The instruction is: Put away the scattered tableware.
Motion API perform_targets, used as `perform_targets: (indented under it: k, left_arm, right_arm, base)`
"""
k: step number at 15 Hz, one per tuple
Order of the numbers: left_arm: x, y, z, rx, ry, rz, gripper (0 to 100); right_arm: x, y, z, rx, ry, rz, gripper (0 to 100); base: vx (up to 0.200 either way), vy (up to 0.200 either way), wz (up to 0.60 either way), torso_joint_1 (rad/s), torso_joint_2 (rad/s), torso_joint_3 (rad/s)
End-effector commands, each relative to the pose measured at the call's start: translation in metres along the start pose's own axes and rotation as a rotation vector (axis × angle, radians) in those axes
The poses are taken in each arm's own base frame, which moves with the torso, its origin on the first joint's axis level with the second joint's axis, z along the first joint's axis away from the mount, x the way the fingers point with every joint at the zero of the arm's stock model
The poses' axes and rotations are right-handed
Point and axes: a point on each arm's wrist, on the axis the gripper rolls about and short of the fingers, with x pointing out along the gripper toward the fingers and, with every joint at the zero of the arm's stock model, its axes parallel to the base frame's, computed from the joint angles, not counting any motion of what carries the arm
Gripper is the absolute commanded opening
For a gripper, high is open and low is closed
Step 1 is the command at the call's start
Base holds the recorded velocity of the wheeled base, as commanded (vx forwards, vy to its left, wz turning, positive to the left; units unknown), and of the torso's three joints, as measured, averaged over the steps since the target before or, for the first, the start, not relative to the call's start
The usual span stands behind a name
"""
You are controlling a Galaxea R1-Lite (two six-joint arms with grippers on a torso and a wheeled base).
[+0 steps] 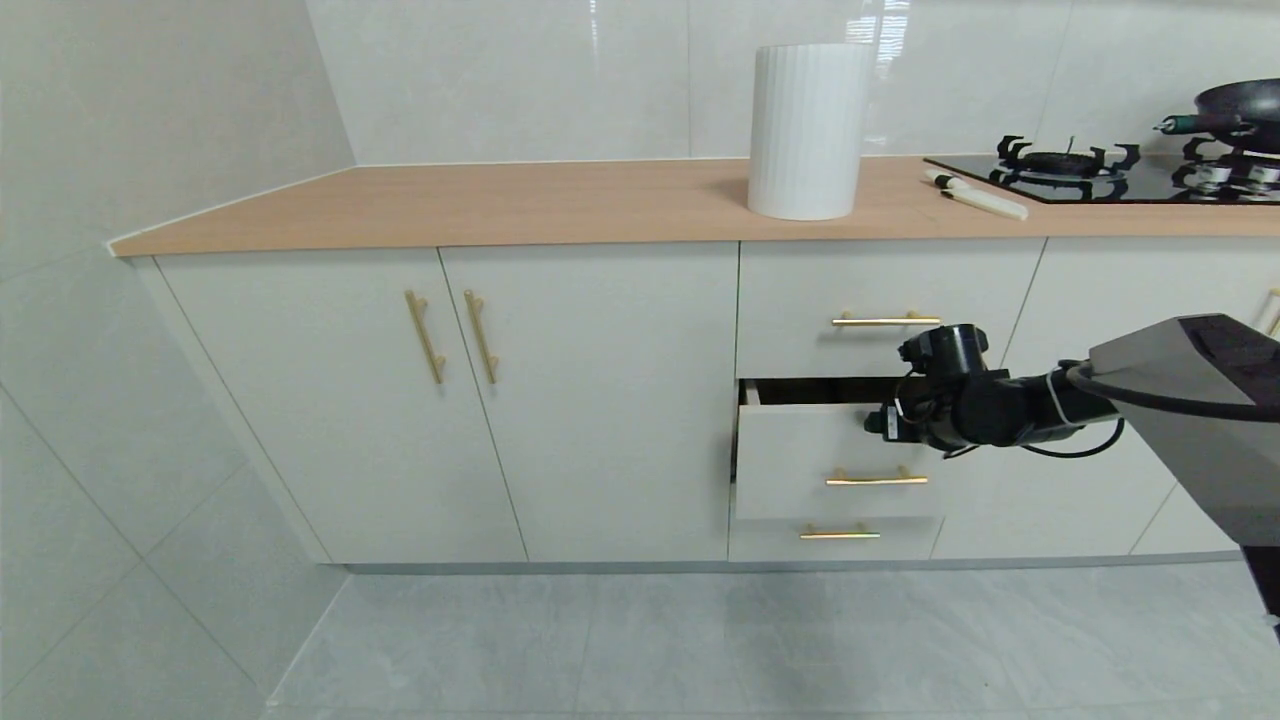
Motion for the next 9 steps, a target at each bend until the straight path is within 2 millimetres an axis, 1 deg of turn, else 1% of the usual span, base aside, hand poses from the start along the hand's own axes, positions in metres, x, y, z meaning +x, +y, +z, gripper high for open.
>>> perform_targets:
  k: [1,4,9]
  left_arm:
    - [0.0,0.0,0.0,0.0,0.0,0.001,100]
    - [0.0,0.0,0.0,0.0,0.0,0.002,100]
    - [0.0,0.0,0.0,0.0,0.003,0.001,100]
  right_arm:
    - [0.009,0.002,-0.006,0.015,-0.013,-0.001,100]
    - [0.019,0.002,-0.008,0.035,-0.08,-0.013,100]
    - [0.028,0.004,-0.006,0.075,-0.171,-0.033,100]
  base:
    - [0.0,0.0,0.0,0.0,0.0,0.0]
    - [0.0,0.0,0.0,0.0,0.0,0.0]
    - [0.0,0.0,0.0,0.0,0.0,0.0]
